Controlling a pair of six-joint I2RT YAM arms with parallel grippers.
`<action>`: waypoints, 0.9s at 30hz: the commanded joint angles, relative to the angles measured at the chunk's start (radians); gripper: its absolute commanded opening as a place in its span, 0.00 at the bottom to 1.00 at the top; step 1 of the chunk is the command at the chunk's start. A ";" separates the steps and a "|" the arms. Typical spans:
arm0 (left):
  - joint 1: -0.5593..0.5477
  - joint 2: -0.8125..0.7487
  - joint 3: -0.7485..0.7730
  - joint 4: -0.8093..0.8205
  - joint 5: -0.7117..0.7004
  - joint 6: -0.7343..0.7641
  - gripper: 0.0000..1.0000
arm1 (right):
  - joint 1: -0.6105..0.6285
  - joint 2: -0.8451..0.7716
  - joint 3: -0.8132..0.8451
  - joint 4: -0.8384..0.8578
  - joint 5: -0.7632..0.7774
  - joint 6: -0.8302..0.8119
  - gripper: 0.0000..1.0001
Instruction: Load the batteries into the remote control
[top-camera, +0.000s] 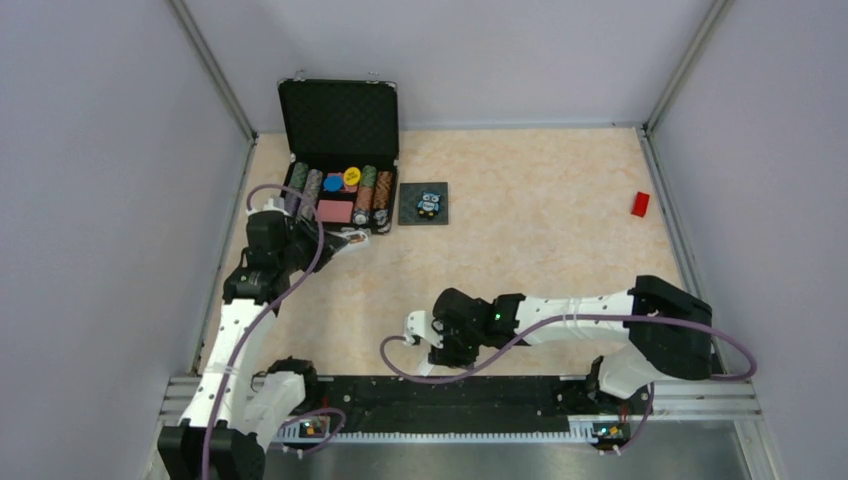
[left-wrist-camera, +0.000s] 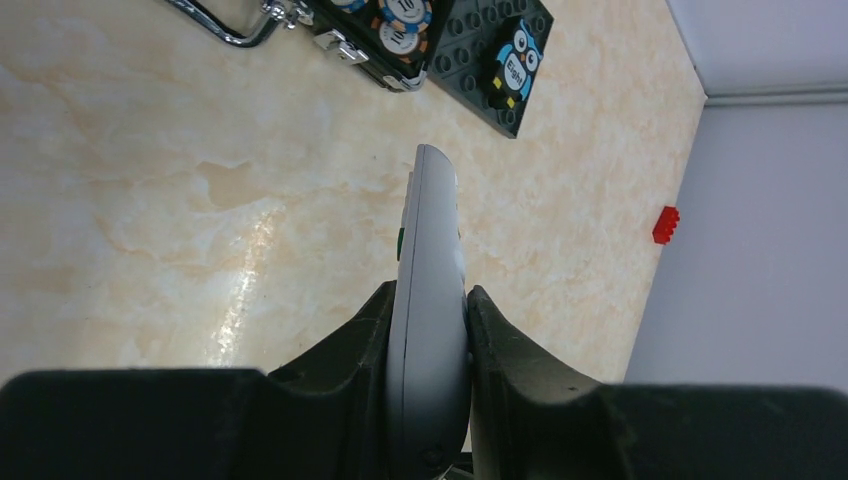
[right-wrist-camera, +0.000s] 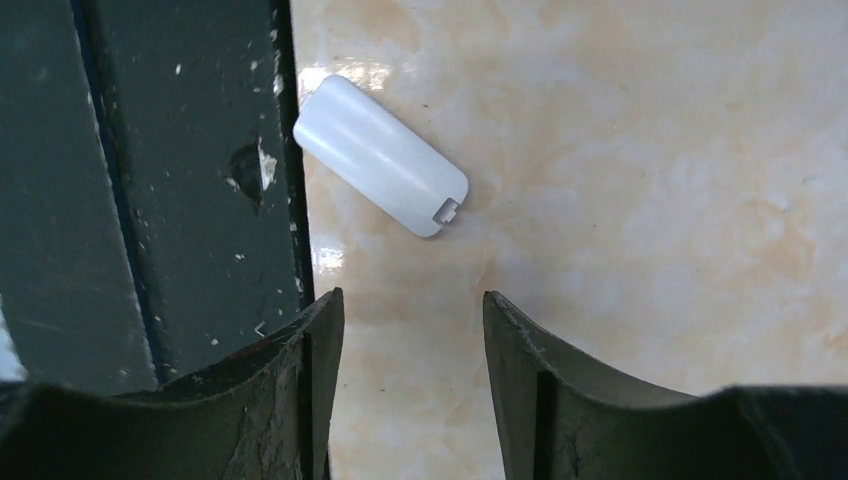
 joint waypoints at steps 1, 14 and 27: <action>0.070 -0.030 0.007 0.011 0.030 0.019 0.00 | 0.005 -0.068 -0.055 0.172 -0.107 -0.309 0.53; 0.151 -0.029 -0.022 0.066 0.117 0.014 0.00 | 0.004 0.056 -0.016 0.166 -0.204 -0.543 0.53; 0.185 -0.023 -0.024 0.064 0.156 0.032 0.00 | 0.004 0.168 0.096 0.045 -0.192 -0.681 0.51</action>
